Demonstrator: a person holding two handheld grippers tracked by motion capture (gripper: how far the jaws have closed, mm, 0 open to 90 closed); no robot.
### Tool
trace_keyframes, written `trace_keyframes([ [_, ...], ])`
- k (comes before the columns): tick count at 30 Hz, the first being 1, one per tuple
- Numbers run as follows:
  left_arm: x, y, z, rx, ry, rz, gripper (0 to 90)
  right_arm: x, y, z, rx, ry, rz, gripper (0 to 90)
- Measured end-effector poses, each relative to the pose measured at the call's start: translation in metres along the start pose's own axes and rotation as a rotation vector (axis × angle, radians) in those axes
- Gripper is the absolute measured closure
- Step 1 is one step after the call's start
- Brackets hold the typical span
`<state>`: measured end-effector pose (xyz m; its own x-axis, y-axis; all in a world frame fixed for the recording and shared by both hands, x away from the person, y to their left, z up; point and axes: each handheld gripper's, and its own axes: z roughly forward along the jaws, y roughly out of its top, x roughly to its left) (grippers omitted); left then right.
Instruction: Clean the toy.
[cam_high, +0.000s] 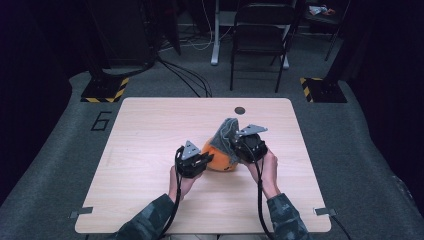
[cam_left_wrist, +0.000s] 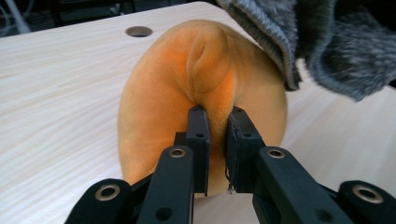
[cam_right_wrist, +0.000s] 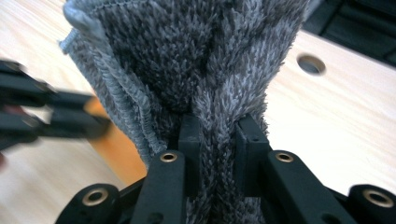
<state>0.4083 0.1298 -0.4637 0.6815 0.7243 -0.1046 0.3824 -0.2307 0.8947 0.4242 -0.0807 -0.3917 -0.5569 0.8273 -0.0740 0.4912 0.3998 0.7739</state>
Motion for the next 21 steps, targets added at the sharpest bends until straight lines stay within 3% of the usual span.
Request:
trace_keyframes([
  [2, -0.002, -0.001, 0.002, 0.013, -0.007, 0.007, 80.7, 0.011, -0.001, 0.006, 0.022, 0.01, -0.027, 74.9],
  [4, -0.001, -0.005, 0.006, 0.022, 0.005, 0.015, 80.3, 0.018, -0.006, 0.017, 0.048, -0.032, -0.081, 74.9],
  [5, 0.002, -0.007, 0.008, 0.027, 0.003, 0.015, 80.2, 0.019, -0.009, 0.021, 0.056, -0.044, -0.085, 75.0],
  [12, 0.007, -0.01, 0.01, 0.029, 0.004, 0.008, 80.0, 0.005, -0.015, 0.029, 0.096, -0.018, -0.045, 75.0],
  [17, 0.01, -0.01, 0.011, 0.032, -0.003, 0.006, 79.9, -0.003, -0.02, 0.031, 0.163, -0.017, -0.053, 75.0],
  [21, 0.011, -0.012, 0.011, 0.022, -0.005, 0.006, 79.6, -0.014, -0.028, 0.036, 0.22, 0.002, -0.01, 75.0],
])
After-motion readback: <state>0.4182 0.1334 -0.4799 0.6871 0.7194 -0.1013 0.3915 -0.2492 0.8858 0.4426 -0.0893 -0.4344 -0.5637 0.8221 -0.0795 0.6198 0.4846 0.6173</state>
